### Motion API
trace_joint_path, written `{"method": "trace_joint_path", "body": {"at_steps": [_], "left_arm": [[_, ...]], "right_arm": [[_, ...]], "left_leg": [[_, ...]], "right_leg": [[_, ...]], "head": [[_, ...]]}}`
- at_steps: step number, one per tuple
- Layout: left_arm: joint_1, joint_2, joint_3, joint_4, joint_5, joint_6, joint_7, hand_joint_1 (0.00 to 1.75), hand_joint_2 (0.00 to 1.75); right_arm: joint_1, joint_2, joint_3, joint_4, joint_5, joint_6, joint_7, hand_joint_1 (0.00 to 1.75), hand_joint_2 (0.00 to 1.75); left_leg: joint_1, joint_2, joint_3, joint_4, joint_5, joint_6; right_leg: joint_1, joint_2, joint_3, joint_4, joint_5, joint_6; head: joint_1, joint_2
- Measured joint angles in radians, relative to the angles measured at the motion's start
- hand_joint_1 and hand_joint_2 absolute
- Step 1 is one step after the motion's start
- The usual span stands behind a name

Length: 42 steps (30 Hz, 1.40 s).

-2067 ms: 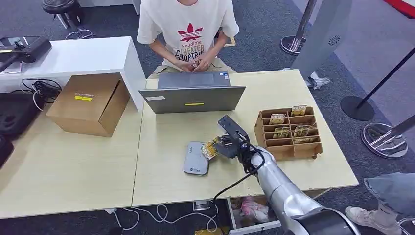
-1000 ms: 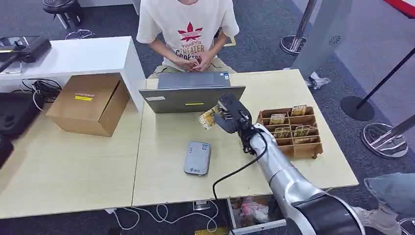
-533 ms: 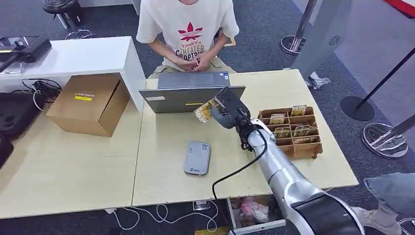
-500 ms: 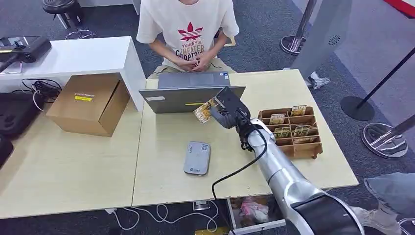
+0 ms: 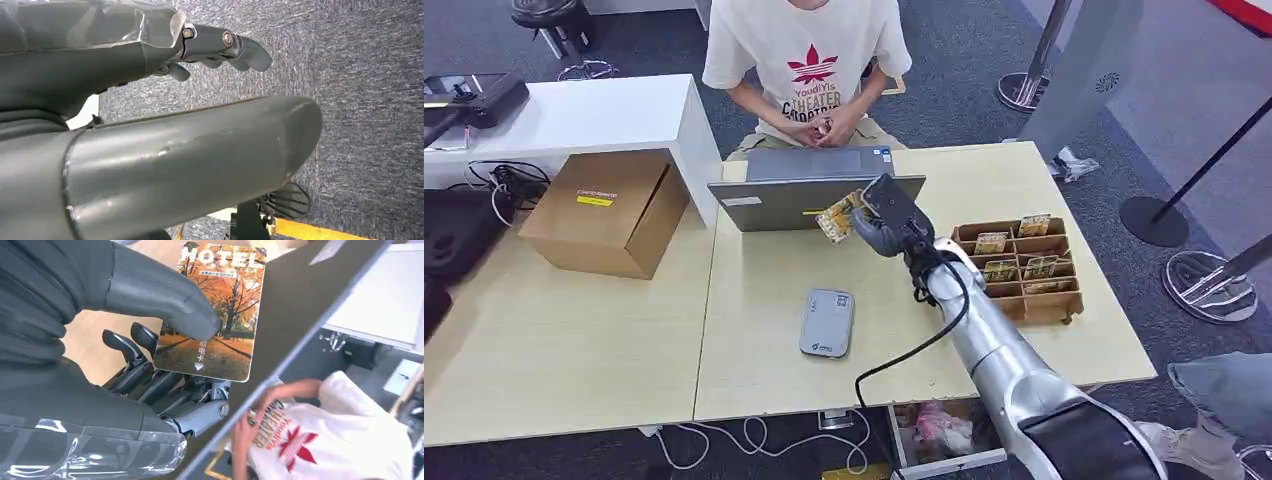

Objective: Pass the card to the sensor for recognition and then transmit it.

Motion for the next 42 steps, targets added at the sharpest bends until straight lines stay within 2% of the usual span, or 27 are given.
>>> {"method": "trace_joint_path", "body": {"at_steps": [16, 23, 27, 34, 40, 42], "left_arm": [[0.005, 0.000, 0.000, 0.000, -0.003, -0.008, -0.005, 0.00, 0.00], [0.005, 0.000, 0.000, 0.000, -0.003, -0.008, -0.004, 0.00, 0.00], [0.006, 0.000, 0.000, 0.000, -0.001, -0.008, -0.005, 0.00, 0.00], [0.006, 0.001, 0.000, 0.000, 0.003, -0.009, -0.005, 0.00, 0.00], [0.007, 0.003, 0.000, 0.000, 0.005, -0.008, -0.004, 0.00, 0.00], [0.008, 0.005, 0.000, 0.000, 0.005, -0.008, -0.004, 0.00, 0.00]], "right_arm": [[0.121, -0.041, 0.017, -0.303, 0.027, -0.111, 0.035, 1.75, 1.75], [0.143, -0.052, 0.018, -0.359, 0.032, -0.115, 0.039, 1.75, 1.75], [0.162, -0.060, 0.018, -0.397, 0.044, -0.147, 0.047, 1.75, 1.75], [0.192, -0.095, 0.010, -0.493, 0.158, -0.280, 0.127, 1.75, 1.75], [0.159, -0.149, -0.024, -0.490, 0.331, -0.421, 0.206, 1.75, 1.75], [0.137, -0.166, -0.035, -0.473, 0.367, -0.446, 0.215, 1.75, 1.75]], "left_leg": [[0.000, 0.000, 0.000, 0.000, 0.000, 0.000], [0.000, 0.000, 0.000, 0.000, 0.000, 0.000], [0.000, 0.000, 0.000, 0.000, 0.000, 0.000], [0.000, 0.000, 0.000, 0.000, 0.000, 0.000], [0.000, 0.000, 0.000, 0.000, 0.000, 0.000], [0.000, 0.000, 0.000, 0.000, 0.000, 0.000]], "right_leg": [[0.000, 0.000, 0.000, 0.000, 0.000, 0.000], [0.000, 0.000, 0.000, 0.000, 0.000, 0.000], [0.000, 0.000, 0.000, 0.000, 0.000, 0.000], [0.000, 0.000, 0.000, 0.000, 0.000, 0.000], [0.000, 0.000, 0.000, 0.000, 0.001, 0.001], [0.000, 0.000, 0.000, 0.000, 0.001, 0.001]], "head": [[0.000, 0.000], [0.000, 0.000], [0.000, 0.000], [0.000, 0.000], [0.000, 0.000], [0.000, 0.000]]}}
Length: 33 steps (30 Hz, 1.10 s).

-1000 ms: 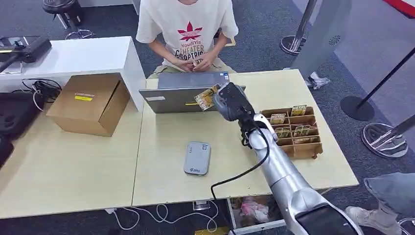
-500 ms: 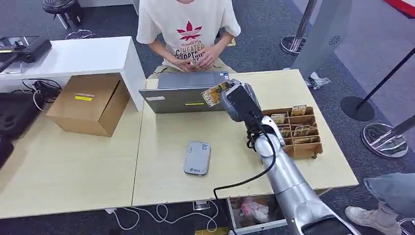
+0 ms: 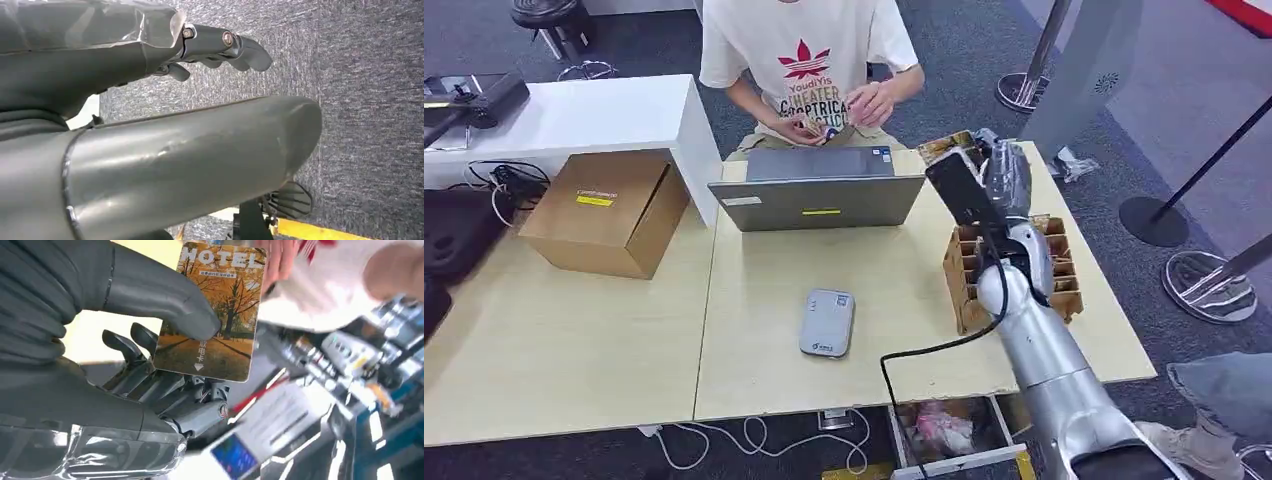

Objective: Pass the card to the sensor for recognition and then transmit it.

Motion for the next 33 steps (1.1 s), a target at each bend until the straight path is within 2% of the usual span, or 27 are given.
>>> {"method": "trace_joint_path", "body": {"at_steps": [7, 19, 33], "left_arm": [[0.001, 0.001, 0.000, 0.000, 0.008, 0.005, 0.000, 0.00, 0.00], [0.005, 0.002, 0.000, 0.000, 0.015, 0.009, -0.003, 0.00, 0.00], [0.008, 0.002, 0.001, 0.000, 0.019, 0.014, -0.006, 0.00, 0.00]], "right_arm": [[-0.054, -0.030, -0.035, 0.069, 0.034, -0.018, 0.005, 1.75, 1.75], [-0.131, -0.037, -0.101, 0.224, 0.020, -0.021, -0.018, 1.75, 1.75], [-0.187, -0.056, -0.173, 0.389, 0.040, -0.042, -0.009, 1.75, 1.75]], "left_leg": [[0.000, 0.000, 0.000, 0.000, 0.000, 0.000], [0.000, 0.000, 0.000, 0.000, 0.000, 0.000], [0.000, 0.000, 0.000, 0.000, 0.000, 0.000]], "right_leg": [[0.000, 0.000, 0.000, 0.000, 0.000, 0.000], [0.000, 0.000, 0.000, 0.000, 0.000, 0.000], [0.000, 0.000, 0.000, 0.000, 0.001, 0.001]], "head": [[0.000, 0.000], [0.000, 0.000], [0.000, 0.000]]}}
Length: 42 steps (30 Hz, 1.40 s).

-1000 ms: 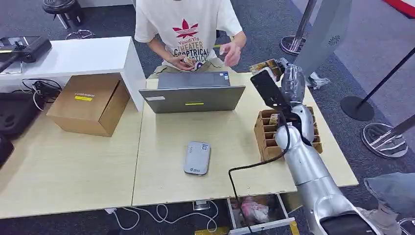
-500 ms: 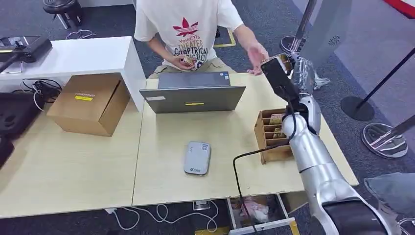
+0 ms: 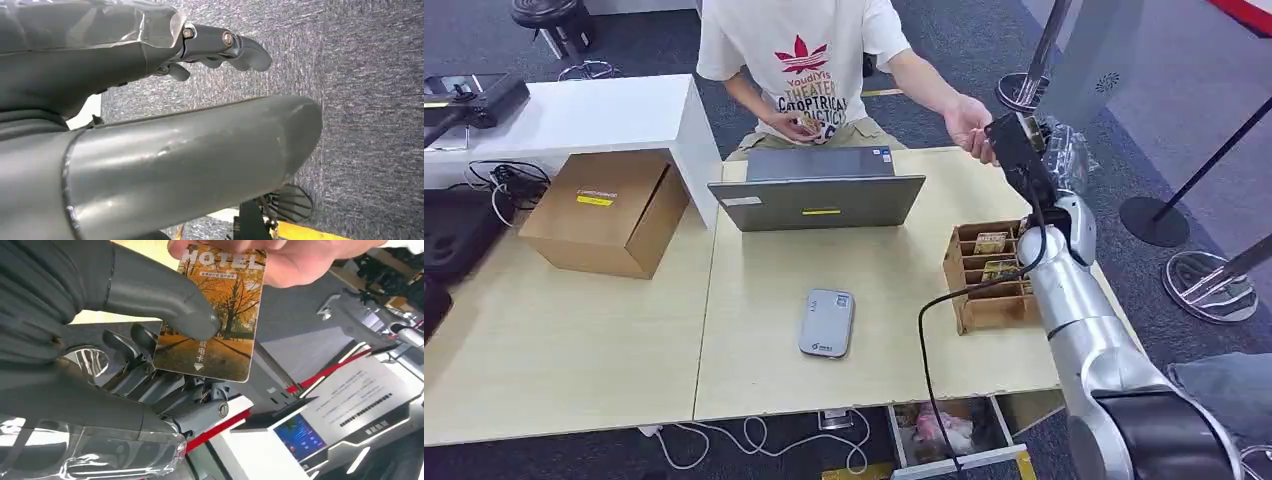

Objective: Pass the card to the sensor for recognition and then transmit it.

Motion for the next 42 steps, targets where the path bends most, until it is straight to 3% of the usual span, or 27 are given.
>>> {"method": "trace_joint_path", "body": {"at_steps": [4, 6, 7, 8, 32, 42], "left_arm": [[0.000, 0.000, 0.000, 0.000, -0.005, 0.000, -0.002, 0.00, 0.00], [0.000, 0.000, 0.000, 0.000, -0.004, 0.001, -0.002, 0.00, 0.00], [0.000, 0.000, 0.000, 0.000, -0.003, 0.001, -0.002, 0.00, 0.00], [0.000, 0.001, 0.000, 0.000, -0.002, 0.001, -0.004, 0.00, 0.00], [0.004, 0.008, 0.000, 0.000, 0.006, 0.003, -0.008, 0.00, 0.00], [0.005, 0.009, 0.001, 0.000, 0.014, 0.003, -0.017, 0.00, 0.00]], "right_arm": [[0.000, -0.004, -0.014, 0.015, 0.000, -0.001, -0.009, 1.75, 1.75], [0.000, -0.005, -0.018, 0.020, 0.000, -0.001, -0.011, 0.86, 1.75], [0.000, -0.005, -0.019, 0.022, 0.002, -0.001, -0.011, 0.86, 1.75], [0.000, -0.005, -0.020, 0.024, 0.004, -0.001, -0.011, 0.00, 1.75], [0.005, -0.002, -0.021, 0.031, 0.057, -0.016, -0.023, 0.00, 1.75], [0.080, 0.029, 0.036, -0.111, 0.135, 0.100, 0.013, 0.00, 1.75]], "left_leg": [[0.000, 0.000, 0.000, 0.000, 0.000, 0.000], [0.000, 0.000, 0.000, 0.000, 0.000, 0.000], [0.000, 0.000, 0.000, 0.000, 0.000, 0.000], [0.000, 0.000, 0.000, 0.000, 0.000, 0.000], [0.000, 0.000, 0.000, 0.000, 0.000, 0.000], [0.000, 0.000, 0.000, 0.000, 0.000, 0.000]], "right_leg": [[0.000, 0.000, 0.000, 0.000, 0.000, 0.000], [0.000, 0.000, 0.000, 0.000, 0.000, 0.000], [0.000, 0.000, 0.000, 0.000, 0.000, 0.000], [0.000, 0.000, 0.000, 0.000, 0.000, 0.000], [0.000, 0.000, 0.000, 0.000, 0.000, 0.000], [0.000, 0.000, 0.000, 0.000, 0.000, 0.000]], "head": [[0.000, 0.000], [0.000, 0.000], [0.000, 0.000], [0.000, 0.000], [0.000, 0.000], [0.000, 0.000]]}}
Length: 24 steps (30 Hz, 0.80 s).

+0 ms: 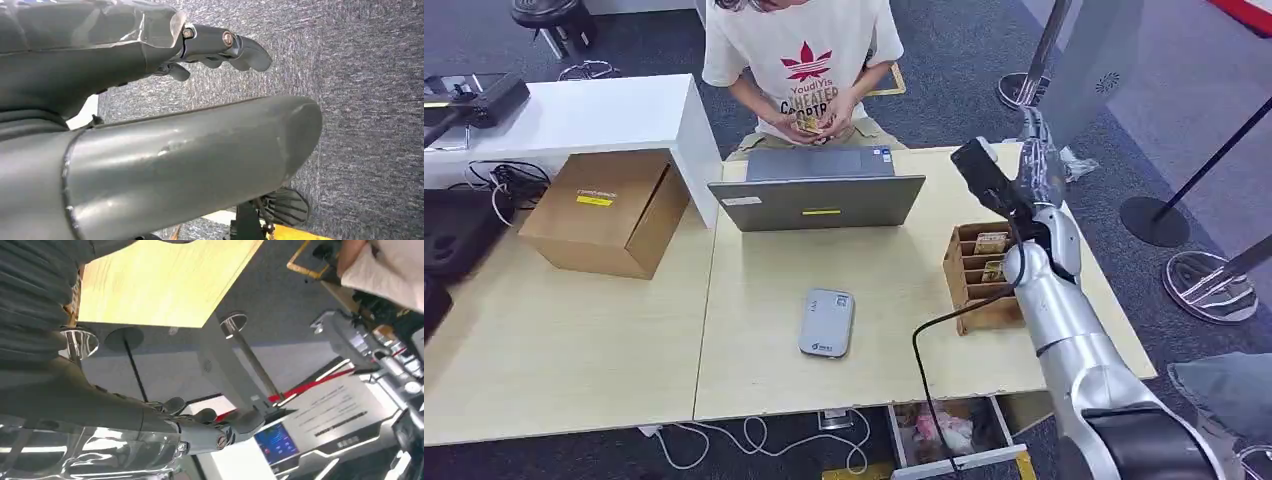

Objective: Pass the card to the sensor for recognition and then transmit it.

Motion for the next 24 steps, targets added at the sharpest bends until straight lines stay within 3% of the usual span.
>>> {"method": "trace_joint_path", "body": {"at_steps": [14, 24], "left_arm": [[-0.004, 0.004, 0.000, 0.000, -0.008, -0.003, 0.011, 0.00, 0.00], [-0.004, 0.006, 0.000, 0.000, -0.010, -0.003, 0.021, 0.00, 0.00]], "right_arm": [[0.079, 0.008, 0.071, -0.148, 0.026, 0.109, 0.072, 0.00, 1.75], [0.094, 0.008, 0.075, -0.178, 0.133, 0.095, 0.230, 0.00, 1.75]], "left_leg": [[0.000, 0.000, 0.000, 0.000, 0.000, 0.000], [0.000, 0.000, 0.000, 0.000, 0.000, 0.000]], "right_leg": [[0.000, 0.000, 0.000, 0.000, 0.000, 0.000], [0.000, 0.000, 0.000, 0.000, 0.000, 0.000]], "head": [[0.000, 0.000], [0.000, 0.000]]}}
